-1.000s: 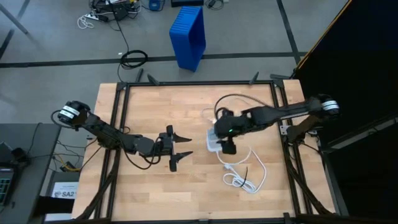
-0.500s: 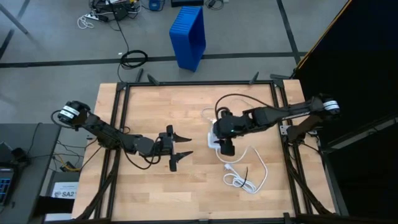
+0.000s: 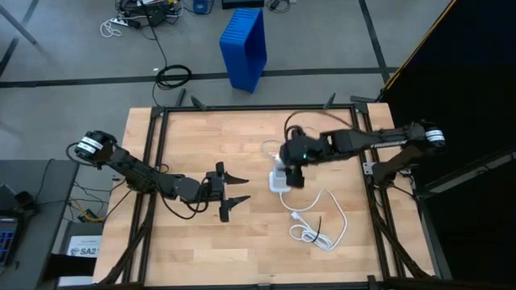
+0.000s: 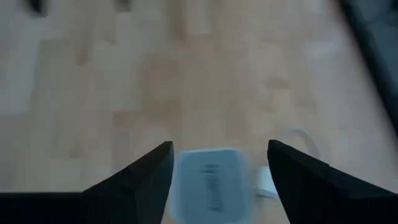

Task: Insert USB
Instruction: Insert the charger adapter into the white outlet extension

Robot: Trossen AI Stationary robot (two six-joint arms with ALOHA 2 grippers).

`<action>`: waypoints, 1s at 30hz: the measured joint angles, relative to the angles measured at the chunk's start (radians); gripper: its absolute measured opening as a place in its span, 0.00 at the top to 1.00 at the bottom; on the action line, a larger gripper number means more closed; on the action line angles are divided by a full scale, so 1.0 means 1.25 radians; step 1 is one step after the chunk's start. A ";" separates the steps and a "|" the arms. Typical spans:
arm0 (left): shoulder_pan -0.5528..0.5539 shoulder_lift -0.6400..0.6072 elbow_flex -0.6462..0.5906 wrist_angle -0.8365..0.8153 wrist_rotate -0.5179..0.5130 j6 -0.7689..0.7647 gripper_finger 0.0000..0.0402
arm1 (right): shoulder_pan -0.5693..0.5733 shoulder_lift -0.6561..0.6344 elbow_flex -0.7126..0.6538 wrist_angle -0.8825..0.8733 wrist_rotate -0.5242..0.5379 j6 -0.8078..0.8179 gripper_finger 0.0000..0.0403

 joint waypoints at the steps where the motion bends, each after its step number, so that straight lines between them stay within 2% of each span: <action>1: 0.000 0.000 0.000 0.000 0.000 0.000 0.42 | -0.022 -0.004 0.000 -0.006 0.010 0.002 0.41; 4: 0.000 0.000 0.000 0.000 0.000 -0.006 0.42 | -0.096 0.003 -0.004 -0.044 0.007 0.012 0.42; 7: 0.000 0.000 0.000 0.000 0.000 -0.013 0.42 | -0.166 0.005 -0.052 -0.039 -0.036 -0.012 0.43; 11: 0.000 0.000 0.000 -0.001 0.000 -0.013 0.42 | -0.253 0.005 -0.135 -0.002 -0.096 -0.052 0.44; 15: 0.000 0.000 0.000 -0.004 0.000 -0.013 0.42 | -0.314 0.005 -0.229 0.101 -0.166 -0.057 0.44; 21: 0.000 0.000 0.000 -0.006 0.000 0.002 0.42 | -0.318 0.005 -0.362 0.343 -0.269 -0.078 0.39; 30: 0.000 0.000 0.000 -0.001 0.000 0.000 0.42 | -0.285 0.005 -0.447 0.492 -0.247 -0.070 0.29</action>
